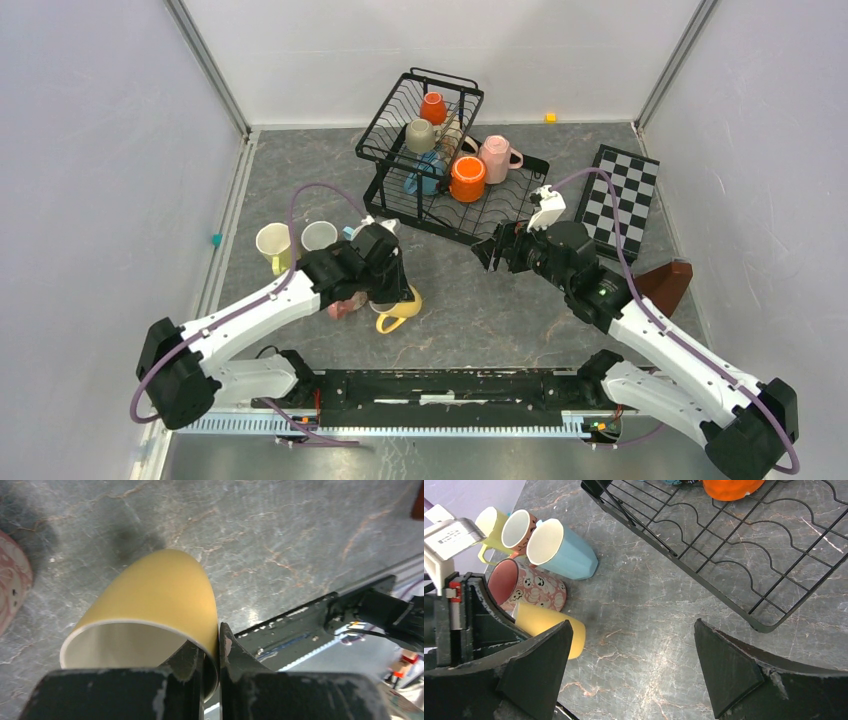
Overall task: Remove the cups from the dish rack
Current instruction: Place the cup at the center of the board.
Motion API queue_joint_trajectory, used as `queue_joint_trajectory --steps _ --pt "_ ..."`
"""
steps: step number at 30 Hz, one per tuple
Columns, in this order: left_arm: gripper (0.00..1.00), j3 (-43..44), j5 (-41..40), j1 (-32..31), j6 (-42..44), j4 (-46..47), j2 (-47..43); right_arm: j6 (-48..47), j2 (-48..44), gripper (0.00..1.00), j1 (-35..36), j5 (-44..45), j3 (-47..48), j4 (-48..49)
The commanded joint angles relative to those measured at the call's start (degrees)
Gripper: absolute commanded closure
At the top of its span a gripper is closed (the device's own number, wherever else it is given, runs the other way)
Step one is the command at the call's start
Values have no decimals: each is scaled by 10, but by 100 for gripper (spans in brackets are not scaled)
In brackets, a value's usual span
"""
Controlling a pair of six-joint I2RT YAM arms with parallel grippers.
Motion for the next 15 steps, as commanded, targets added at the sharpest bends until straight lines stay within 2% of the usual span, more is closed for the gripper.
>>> queue_joint_trajectory --steps 1,11,15 --pt "98 36 -30 -2 52 5 20 -13 -6 2 -3 -5 28 6" --pt "98 41 -37 -1 79 -6 76 -20 -6 2 -5 -2 41 -14" --pt "98 42 -67 -1 89 -13 87 -22 -20 2 -5 6 34 -15"
